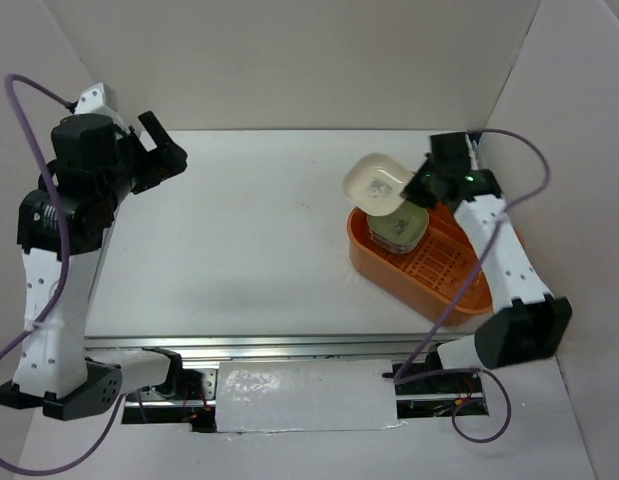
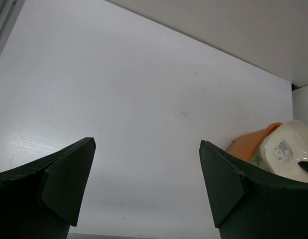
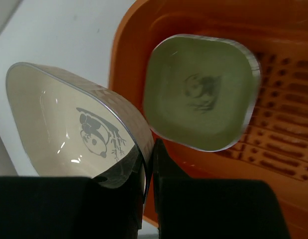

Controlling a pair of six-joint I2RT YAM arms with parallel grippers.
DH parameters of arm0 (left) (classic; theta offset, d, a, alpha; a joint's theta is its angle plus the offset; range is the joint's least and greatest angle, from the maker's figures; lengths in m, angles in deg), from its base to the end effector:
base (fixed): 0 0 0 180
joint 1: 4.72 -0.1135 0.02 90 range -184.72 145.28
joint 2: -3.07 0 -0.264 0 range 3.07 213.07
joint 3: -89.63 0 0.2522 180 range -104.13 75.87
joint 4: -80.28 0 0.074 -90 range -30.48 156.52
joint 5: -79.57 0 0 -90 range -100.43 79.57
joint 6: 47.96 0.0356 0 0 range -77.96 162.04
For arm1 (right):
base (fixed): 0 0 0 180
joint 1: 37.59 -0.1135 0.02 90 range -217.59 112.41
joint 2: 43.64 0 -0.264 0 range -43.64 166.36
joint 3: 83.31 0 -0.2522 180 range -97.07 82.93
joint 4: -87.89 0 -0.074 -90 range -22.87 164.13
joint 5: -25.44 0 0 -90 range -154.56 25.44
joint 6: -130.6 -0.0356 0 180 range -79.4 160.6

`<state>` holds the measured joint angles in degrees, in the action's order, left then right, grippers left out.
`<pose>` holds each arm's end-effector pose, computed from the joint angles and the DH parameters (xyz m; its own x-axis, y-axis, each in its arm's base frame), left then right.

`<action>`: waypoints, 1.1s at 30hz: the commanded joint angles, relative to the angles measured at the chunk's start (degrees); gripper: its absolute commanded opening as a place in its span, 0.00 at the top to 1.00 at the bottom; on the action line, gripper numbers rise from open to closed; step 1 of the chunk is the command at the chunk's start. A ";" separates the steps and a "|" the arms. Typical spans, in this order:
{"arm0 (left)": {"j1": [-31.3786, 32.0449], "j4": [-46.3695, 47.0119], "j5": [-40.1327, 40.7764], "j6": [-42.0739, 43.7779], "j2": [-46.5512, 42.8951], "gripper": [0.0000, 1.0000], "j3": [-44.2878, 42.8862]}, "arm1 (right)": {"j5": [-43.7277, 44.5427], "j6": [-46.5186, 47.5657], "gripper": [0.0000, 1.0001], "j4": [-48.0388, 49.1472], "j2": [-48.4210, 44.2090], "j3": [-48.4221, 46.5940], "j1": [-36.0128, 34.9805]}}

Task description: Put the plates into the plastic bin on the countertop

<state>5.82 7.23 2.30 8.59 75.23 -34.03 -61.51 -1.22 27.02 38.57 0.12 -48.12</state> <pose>0.1954 -0.0284 0.5222 -0.2886 -0.4932 -0.8207 -0.2183 0.8684 -0.4451 0.2992 0.0537 0.3581 -0.6292 0.5603 -0.5386 0.3664 0.8250 0.4301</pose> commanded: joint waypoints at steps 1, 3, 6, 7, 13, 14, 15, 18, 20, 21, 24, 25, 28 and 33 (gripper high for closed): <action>0.00 2.06 -0.68 -0.47 0.97 0.01 4.95 | 0.48 5.25 1.00 -1.32 -9.08 5.45 6.90; -0.09 3.03 -4.01 -0.65 1.31 0.01 7.24 | -2.16 6.92 1.00 -0.70 -9.97 8.61 12.77; -0.61 3.74 -6.57 -0.47 2.89 0.01 10.06 | -4.79 9.56 1.00 0.44 -9.36 10.46 16.57; -0.70 3.65 -7.01 -0.21 3.33 0.01 10.32 | -5.42 9.92 1.00 0.53 -8.40 10.47 17.02; -0.88 3.30 -9.13 0.84 4.75 0.01 10.68 | -8.66 10.97 0.35 1.58 -5.66 7.58 17.38; -0.88 3.13 -9.22 1.02 4.57 0.01 10.77 | -8.93 10.89 0.10 0.63 -5.58 5.66 17.12; -0.88 2.95 -8.95 1.28 4.48 0.01 10.59 | -8.68 10.62 0.00 -0.34 -5.92 4.42 16.68; -1.14 1.20 -7.03 1.72 4.39 0.01 9.28 | -5.88 9.74 0.00 -3.86 -10.39 -0.94 15.19; -1.67 0.23 -5.44 1.90 4.74 0.01 7.88 | -4.73 10.09 0.00 -6.84 -13.12 -5.94 15.53; -2.45 -0.47 -5.18 1.90 4.92 0.01 7.26 | -4.20 10.44 0.00 -8.33 -15.05 -8.14 15.62; -3.16 -2.67 -3.42 1.64 6.76 0.01 3.75 | -1.92 12.99 0.00 -15.45 -16.91 -16.75 15.80; -3.08 -3.28 -2.37 1.55 7.72 0.01 2.00 | -1.12 13.60 0.00 -18.77 -17.52 -20.08 15.88; -3.25 -4.96 -0.26 0.67 8.09 0.01 0.05 | -0.41 15.36 0.00 -24.84 -19.89 -24.23 16.06; -2.46 -4.35 3.00 0.76 2.48 0.01 4.08 | 2.92 17.65 0.00 -29.88 -29.02 -20.76 13.87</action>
<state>2.92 3.50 2.13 8.85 82.07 -31.26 -61.97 13.66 5.62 11.99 -23.62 -32.84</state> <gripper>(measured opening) 0.993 0.997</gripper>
